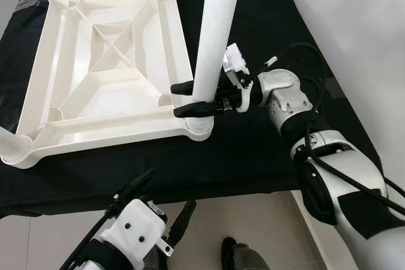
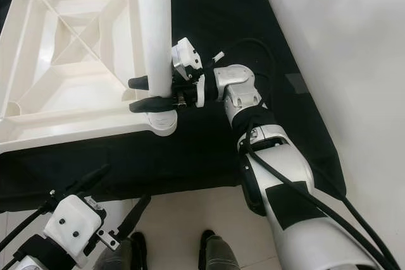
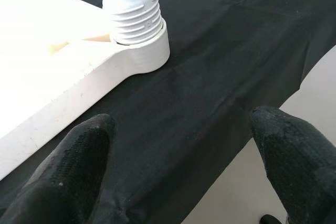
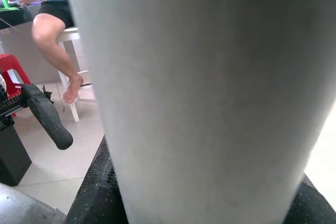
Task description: Building children table
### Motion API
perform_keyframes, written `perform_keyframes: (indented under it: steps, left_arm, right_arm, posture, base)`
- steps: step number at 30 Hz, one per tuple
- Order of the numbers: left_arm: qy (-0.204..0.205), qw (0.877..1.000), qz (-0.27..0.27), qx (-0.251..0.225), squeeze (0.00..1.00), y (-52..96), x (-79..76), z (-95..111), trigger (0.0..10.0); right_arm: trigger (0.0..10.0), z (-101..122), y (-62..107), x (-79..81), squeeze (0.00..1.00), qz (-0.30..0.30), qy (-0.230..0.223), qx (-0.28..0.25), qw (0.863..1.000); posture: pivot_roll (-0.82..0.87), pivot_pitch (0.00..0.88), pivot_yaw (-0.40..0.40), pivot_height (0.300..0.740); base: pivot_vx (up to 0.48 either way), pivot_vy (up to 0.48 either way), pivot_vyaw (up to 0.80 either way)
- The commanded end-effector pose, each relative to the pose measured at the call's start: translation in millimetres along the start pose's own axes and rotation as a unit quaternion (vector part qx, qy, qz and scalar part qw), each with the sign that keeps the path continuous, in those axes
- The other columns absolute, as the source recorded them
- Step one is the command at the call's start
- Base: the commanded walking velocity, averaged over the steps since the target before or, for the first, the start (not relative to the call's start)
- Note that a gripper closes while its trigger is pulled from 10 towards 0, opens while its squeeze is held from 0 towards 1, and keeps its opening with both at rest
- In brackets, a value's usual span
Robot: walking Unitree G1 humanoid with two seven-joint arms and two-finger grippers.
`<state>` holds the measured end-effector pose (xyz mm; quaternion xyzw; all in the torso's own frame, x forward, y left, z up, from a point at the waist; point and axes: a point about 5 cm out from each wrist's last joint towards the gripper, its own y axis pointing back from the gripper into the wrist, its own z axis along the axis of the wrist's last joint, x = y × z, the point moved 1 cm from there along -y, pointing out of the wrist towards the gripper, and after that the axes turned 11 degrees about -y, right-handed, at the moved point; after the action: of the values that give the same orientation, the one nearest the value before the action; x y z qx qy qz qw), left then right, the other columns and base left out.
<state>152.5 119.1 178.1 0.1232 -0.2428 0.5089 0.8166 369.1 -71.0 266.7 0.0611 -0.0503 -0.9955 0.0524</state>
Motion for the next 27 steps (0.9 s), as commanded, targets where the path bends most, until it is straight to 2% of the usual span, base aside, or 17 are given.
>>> perform_keyframes:
  steps: [1, 8, 13, 20, 23, 27]
  left_arm:
    - [0.009, 1.000, -0.006, 0.010, 0.00, 2.7, -3.9, -1, 10.0]
    - [0.008, 1.000, -0.006, 0.010, 0.00, 2.3, -3.7, -1, 10.0]
    - [0.008, 1.000, -0.005, 0.010, 0.00, 1.8, -3.6, -2, 10.0]
    - [0.008, 1.000, -0.004, 0.011, 0.00, 0.6, -3.6, -3, 10.0]
    - [0.008, 1.000, -0.002, 0.010, 0.00, -0.7, -4.0, -4, 10.0]
    - [0.008, 1.000, -0.001, 0.010, 0.00, -1.2, -4.3, -4, 10.0]
  right_arm:
    - [10.0, -25, -0.8, 6.1, 0.00, 0.021, -0.045, 0.042, 0.998]
    - [10.0, -32, -7.7, 12.5, 0.00, 0.051, -0.041, 0.080, 0.995]
    - [10.0, -29, -22.2, 30.8, 0.00, 0.126, -0.035, 0.097, 0.987]
    - [10.0, -29, -34.7, 41.6, 0.00, 0.165, -0.043, 0.082, 0.982]
    - [10.0, -35, -46.3, 48.9, 0.00, 0.181, -0.051, 0.044, 0.981]
    - [10.0, -37, -50.2, 48.0, 0.00, 0.173, -0.054, 0.015, 0.983]
  posture:
    - [0.14, 0.349, -0.046, 0.740]
    - [0.14, 0.347, -0.046, 0.740]
    - [0.14, 0.343, -0.045, 0.740]
    - [0.13, 0.334, -0.049, 0.740]
    - [0.13, 0.329, -0.053, 0.740]
    - [0.13, 0.324, -0.055, 0.740]
  base:
    - [0.000, 0.000, 0.00]
    - [0.000, 0.000, 0.00]
    - [0.000, 0.000, 0.00]
    - [0.000, 0.000, 0.00]
    - [0.000, 0.000, 0.00]
    - [0.000, 0.000, 0.00]
